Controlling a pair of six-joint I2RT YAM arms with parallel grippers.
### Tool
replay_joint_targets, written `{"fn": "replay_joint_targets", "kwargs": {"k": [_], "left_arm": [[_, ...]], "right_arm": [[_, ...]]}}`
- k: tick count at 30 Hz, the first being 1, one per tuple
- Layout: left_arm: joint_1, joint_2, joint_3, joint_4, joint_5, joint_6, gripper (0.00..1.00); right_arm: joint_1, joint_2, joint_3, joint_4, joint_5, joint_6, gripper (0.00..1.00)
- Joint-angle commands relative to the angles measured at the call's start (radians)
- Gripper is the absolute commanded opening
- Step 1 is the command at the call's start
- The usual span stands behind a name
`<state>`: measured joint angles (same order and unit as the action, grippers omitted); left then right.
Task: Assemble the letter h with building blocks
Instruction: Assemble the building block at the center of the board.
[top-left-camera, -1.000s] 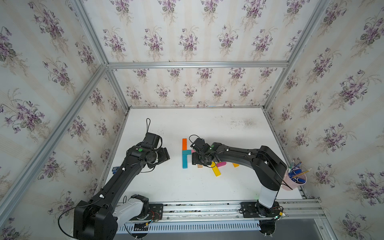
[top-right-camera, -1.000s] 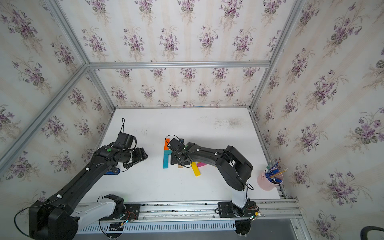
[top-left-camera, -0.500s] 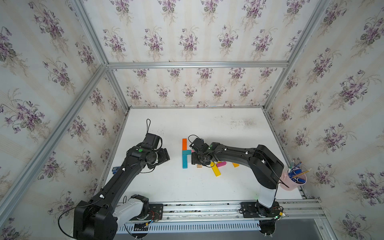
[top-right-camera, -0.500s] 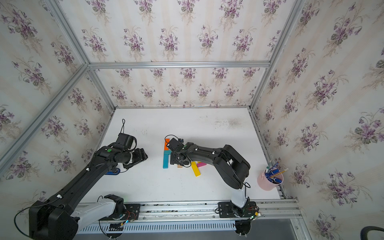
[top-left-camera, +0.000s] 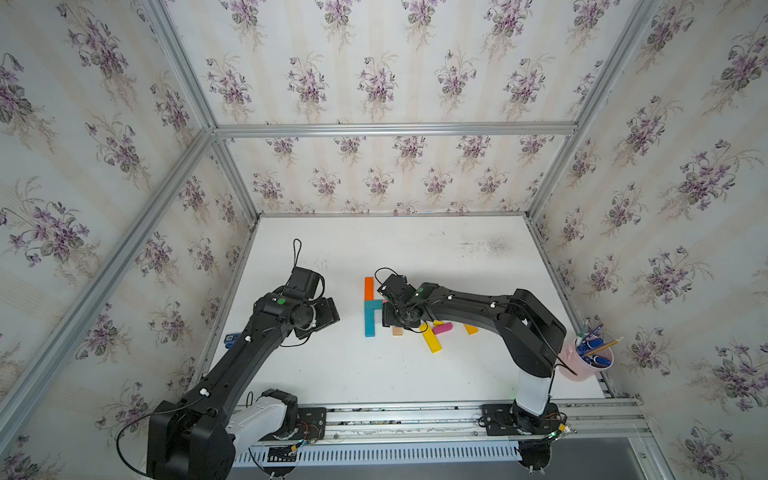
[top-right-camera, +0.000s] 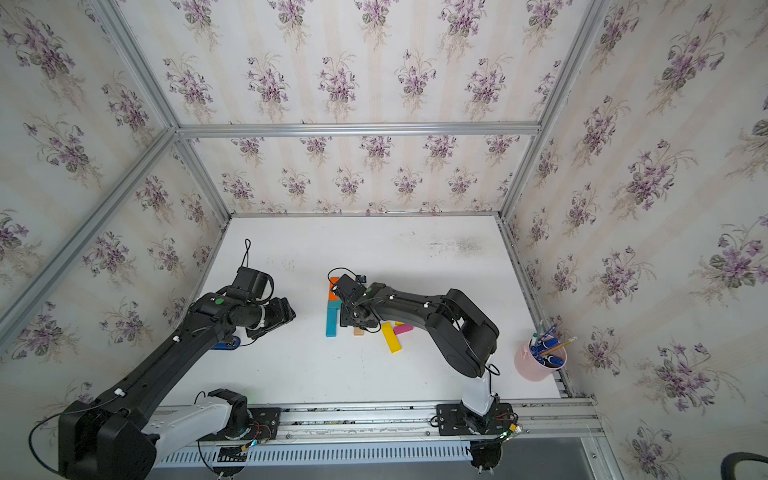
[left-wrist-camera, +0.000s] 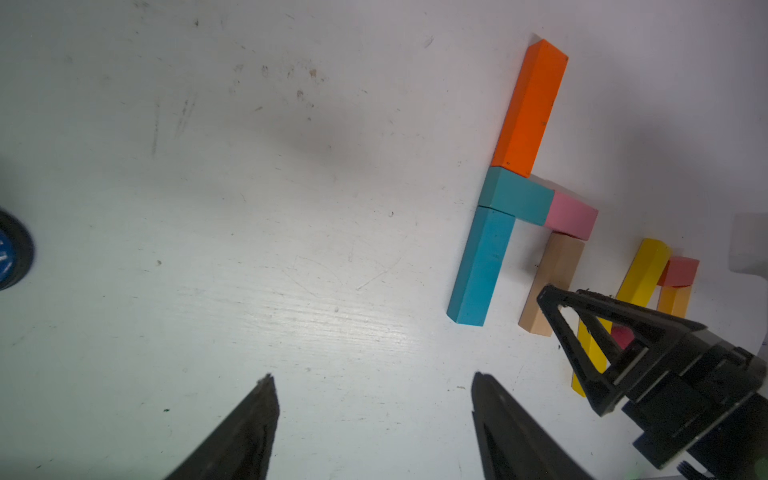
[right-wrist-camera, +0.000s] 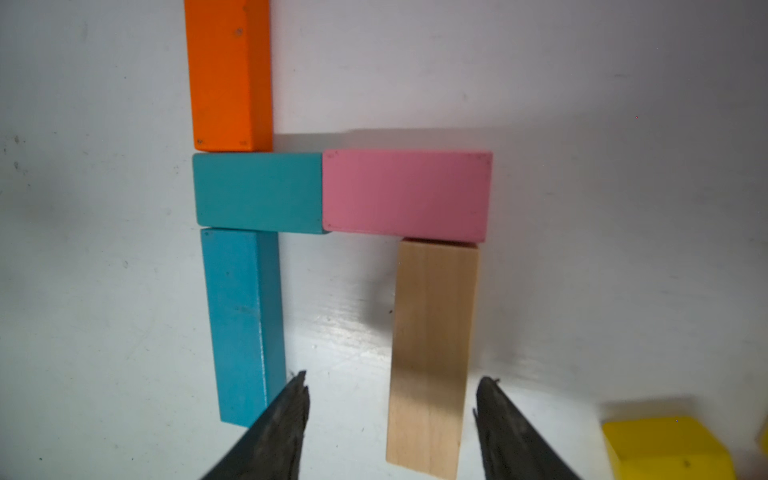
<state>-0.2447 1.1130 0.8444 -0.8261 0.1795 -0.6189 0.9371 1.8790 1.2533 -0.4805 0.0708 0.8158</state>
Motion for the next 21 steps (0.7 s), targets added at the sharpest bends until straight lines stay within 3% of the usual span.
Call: {"fn": "replay_joint_targets", "kwargs": {"k": [1, 10, 21], "left_arm": [[0.002, -0.002, -0.001, 0.009, 0.003, 0.004, 0.76], [0.001, 0.014, 0.031, 0.051, 0.092, 0.008, 0.76], [0.004, 0.081, 0.218, 0.034, 0.06, 0.069, 0.79]], "right_arm": [[0.004, -0.016, 0.013, -0.049, 0.055, 0.0, 0.66], [0.039, -0.194, 0.04, -0.136, 0.222, -0.032, 0.66], [0.018, -0.507, -0.208, -0.224, 0.292, 0.05, 0.65]]}}
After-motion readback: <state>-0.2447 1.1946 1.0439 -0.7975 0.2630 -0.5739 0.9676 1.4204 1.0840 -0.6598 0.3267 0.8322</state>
